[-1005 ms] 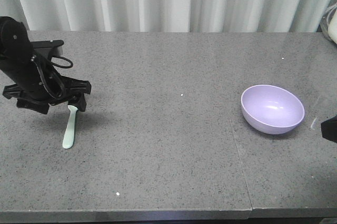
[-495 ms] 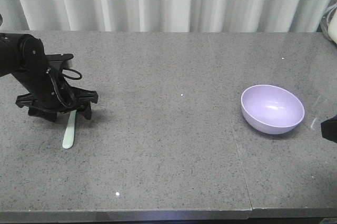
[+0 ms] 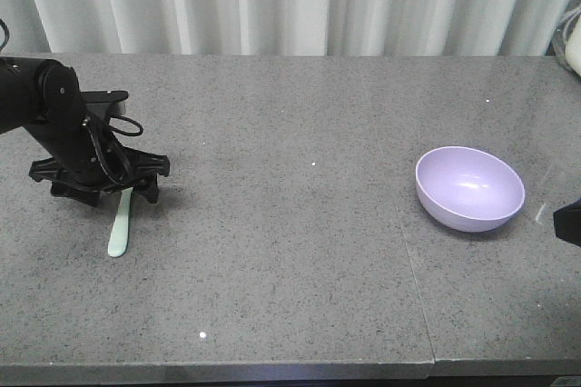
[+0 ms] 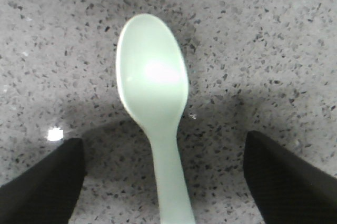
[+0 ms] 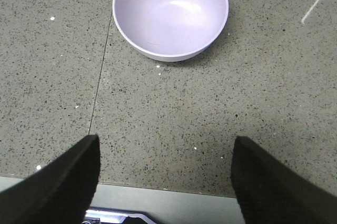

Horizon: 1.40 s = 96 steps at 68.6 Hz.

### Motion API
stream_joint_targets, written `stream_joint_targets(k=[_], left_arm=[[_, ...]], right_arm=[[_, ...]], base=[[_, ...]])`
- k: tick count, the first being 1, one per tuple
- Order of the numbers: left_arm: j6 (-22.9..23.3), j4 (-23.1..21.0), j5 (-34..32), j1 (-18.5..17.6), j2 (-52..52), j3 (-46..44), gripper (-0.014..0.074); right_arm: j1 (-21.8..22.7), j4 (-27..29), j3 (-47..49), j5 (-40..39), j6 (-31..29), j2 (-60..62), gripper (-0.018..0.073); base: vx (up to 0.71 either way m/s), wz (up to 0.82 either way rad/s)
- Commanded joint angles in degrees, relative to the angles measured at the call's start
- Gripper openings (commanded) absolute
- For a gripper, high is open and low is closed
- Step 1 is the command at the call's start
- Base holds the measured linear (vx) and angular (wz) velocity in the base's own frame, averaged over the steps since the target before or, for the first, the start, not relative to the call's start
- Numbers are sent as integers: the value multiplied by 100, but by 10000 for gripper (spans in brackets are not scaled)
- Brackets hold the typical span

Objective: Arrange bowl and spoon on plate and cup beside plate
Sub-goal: 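Lower the left gripper onto the green spoon handle and close it, then lift the green spoon with the left gripper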

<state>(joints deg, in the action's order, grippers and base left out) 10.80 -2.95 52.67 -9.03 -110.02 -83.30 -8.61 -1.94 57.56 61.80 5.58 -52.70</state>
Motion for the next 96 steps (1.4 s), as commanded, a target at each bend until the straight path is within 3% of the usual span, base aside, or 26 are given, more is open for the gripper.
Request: stream_joint_targets(k=[1, 39, 71, 96], left_arm=[[74, 73, 209, -42, 139, -97, 556], [79, 206, 312, -42, 139, -97, 372], [-3, 212, 368, -42, 139, -97, -10], [-113, 212, 459, -42, 955, -97, -8]], right_arm=[[34, -64, 184, -372, -39, 21, 517], [34, -64, 184, -466, -39, 21, 517], [34, -59, 184, -465, -39, 21, 517], [34, -59, 184, -465, -39, 21, 517]], base=[[0, 0], [0, 0], [0, 0], [0, 0]])
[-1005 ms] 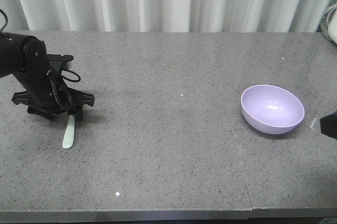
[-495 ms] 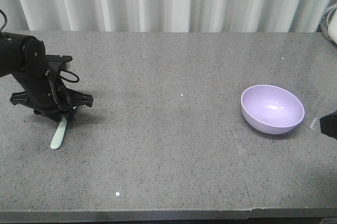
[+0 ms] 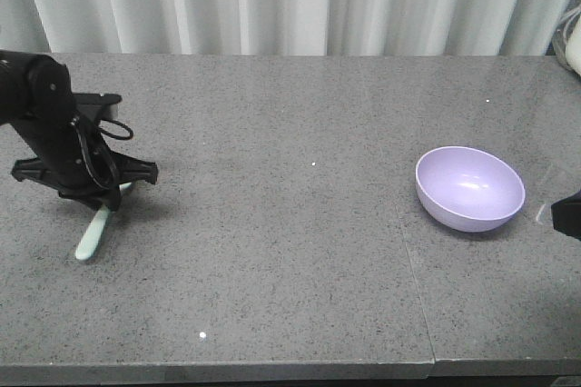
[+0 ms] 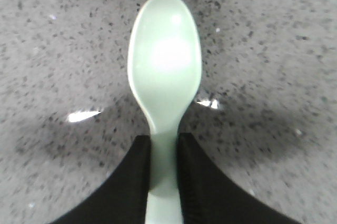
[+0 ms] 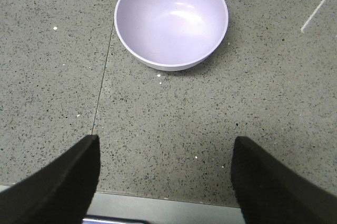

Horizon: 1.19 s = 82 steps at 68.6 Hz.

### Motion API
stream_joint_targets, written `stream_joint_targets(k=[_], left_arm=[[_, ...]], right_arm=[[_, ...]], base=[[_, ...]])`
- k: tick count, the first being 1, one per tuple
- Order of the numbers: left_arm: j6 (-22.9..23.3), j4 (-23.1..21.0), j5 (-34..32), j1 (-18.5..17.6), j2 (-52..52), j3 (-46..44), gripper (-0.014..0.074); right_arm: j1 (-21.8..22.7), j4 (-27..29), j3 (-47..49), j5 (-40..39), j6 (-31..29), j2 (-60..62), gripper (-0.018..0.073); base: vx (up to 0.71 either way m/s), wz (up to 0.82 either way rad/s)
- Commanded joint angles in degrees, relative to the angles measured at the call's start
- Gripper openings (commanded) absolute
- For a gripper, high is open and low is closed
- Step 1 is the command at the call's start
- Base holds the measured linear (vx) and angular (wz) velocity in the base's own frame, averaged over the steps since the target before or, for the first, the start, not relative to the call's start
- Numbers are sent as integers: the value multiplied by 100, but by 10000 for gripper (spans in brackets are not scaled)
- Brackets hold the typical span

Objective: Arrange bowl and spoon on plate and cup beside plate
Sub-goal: 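Lift the green spoon with the left gripper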

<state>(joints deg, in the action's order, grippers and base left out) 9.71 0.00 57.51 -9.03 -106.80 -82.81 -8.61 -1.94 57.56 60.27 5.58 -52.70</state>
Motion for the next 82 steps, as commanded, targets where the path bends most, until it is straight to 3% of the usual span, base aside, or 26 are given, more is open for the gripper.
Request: stream_joint_targets(k=[1, 37, 59, 82], left_arm=[[-9, -83, -15, -42, 691, -145, -8], [-33, -88, 588, -42, 2850, -145, -6], [-33, -88, 644, -42, 3483, -145, -6], [-28, -84, 820, -42, 3513, -145, -6]], right_arm=[[34, -59, 184, -312, -39, 21, 517], [34, -59, 184, -312, -39, 21, 517], [34, -77, 184, -572, 139, 21, 517], [34, -1199, 189, -1094, 1064, -793, 517]], base=[[0, 0], [0, 0], [0, 0], [0, 0]])
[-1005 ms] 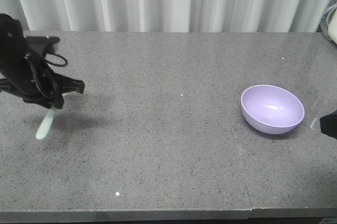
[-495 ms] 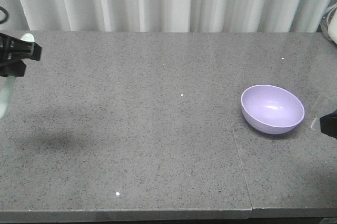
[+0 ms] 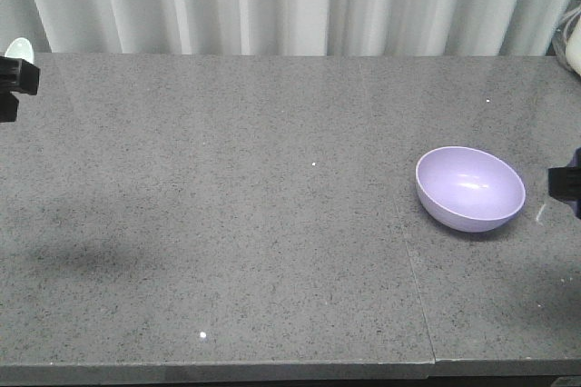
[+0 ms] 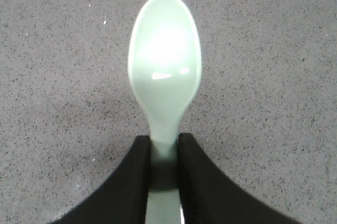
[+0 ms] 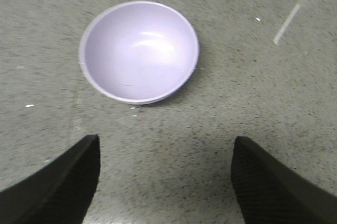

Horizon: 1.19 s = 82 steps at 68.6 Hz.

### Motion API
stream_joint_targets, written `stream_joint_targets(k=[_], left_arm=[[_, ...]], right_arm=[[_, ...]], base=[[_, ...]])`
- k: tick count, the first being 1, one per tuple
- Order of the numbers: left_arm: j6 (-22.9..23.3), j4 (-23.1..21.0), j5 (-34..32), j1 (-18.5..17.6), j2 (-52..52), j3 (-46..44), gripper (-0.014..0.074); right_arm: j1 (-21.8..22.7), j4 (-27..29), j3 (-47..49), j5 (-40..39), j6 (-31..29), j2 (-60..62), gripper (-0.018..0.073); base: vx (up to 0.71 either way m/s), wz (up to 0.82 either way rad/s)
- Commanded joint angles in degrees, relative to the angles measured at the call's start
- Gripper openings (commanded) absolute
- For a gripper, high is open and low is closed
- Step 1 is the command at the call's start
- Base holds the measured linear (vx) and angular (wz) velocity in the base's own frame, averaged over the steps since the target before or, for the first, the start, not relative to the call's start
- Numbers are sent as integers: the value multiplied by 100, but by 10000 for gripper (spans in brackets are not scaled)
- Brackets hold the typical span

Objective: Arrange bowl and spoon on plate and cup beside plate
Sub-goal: 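Lift the green spoon with the left gripper, then lower the right gripper onto the lavender bowl rim and close it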

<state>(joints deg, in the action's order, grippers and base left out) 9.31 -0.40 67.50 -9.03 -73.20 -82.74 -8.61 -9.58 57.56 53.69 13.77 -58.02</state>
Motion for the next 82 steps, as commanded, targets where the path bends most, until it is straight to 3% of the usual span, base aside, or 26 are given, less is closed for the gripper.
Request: stream_joint_targets(k=[1, 15, 37, 45, 64, 82], left_arm=[[12, -44, -173, -42, 153, -153, -6], [12, -44, -168, -42, 153, -153, -6], [12, -44, -173, -42, 153, -153, -6], [12, -38, -172, -42, 153, -153, -6], [12, -42, -172, -42, 153, -153, -6], [12, -42, -172, -42, 153, -153, -6]], right_arm=[[34, -463, 189, -461, 260, -313, 517], [34, -644, 295, -809, 453, -1083, 517], [157, -748, 1348, -761, 396, -2335, 517], [536, -385, 1537, -785, 88, -2619, 517], [1350, 1111, 1575, -1023, -1423, -3138, 517], [1436, 1522, 1575, -1230, -1788, -3779, 517]], base=[[0, 0], [0, 0], [0, 0], [0, 0], [0, 0], [0, 0]])
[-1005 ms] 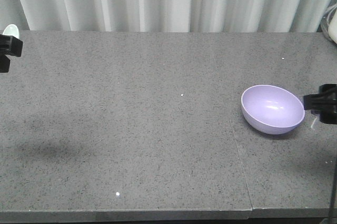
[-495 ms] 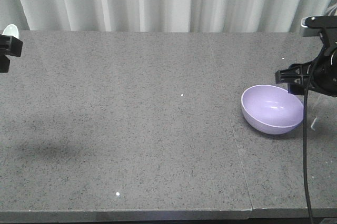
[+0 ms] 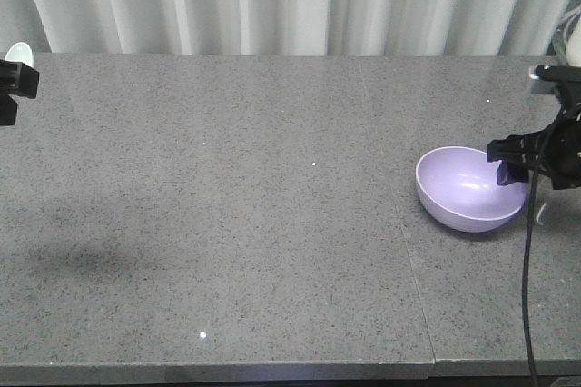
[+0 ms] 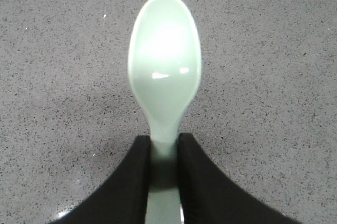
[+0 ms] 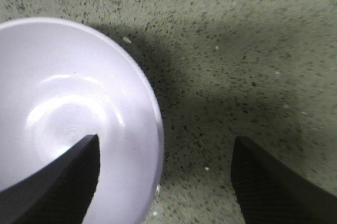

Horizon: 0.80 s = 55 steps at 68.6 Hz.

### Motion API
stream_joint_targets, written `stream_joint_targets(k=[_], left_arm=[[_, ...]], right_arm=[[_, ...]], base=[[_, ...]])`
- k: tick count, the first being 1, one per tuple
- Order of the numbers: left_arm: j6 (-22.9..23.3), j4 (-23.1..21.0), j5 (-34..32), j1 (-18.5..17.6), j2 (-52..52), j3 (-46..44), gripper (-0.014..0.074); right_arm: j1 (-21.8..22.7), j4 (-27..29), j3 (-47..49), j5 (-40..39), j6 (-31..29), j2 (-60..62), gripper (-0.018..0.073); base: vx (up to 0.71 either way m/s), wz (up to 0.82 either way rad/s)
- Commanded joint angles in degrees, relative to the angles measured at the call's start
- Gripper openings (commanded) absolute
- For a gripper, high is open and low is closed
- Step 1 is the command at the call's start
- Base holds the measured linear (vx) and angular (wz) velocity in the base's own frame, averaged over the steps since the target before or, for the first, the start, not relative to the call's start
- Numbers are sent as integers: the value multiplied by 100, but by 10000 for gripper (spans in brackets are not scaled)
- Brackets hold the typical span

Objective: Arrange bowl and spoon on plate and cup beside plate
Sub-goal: 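Lower the right gripper onto the lavender bowl rim and close it, then lift the lavender bowl with the right gripper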

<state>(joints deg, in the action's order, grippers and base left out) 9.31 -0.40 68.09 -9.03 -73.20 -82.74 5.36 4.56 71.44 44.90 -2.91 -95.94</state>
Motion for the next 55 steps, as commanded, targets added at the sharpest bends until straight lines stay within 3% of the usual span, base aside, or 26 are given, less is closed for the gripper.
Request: stream_joint_targets(k=[1, 19, 27, 44, 55], left_arm=[[12, -42, -231, -42, 153, -153, -6], [12, -42, -231, -42, 153, -153, -6], [12, -42, -231, -42, 153, -153, -6], [12, -42, -231, -42, 153, -153, -6], [12, -42, -231, -42, 153, -153, -6]], right_arm=[[38, 116, 187, -359, -120, -5, 517], [38, 160, 187, -454, -120, -471, 482], [38, 177, 187, -466, -108, -540, 377], [38, 183, 187, -425, -87, -528, -17], [38, 199, 187, -355, -87, -376, -11]], base=[[0, 0], [0, 0], [0, 0], [0, 0], [0, 0]])
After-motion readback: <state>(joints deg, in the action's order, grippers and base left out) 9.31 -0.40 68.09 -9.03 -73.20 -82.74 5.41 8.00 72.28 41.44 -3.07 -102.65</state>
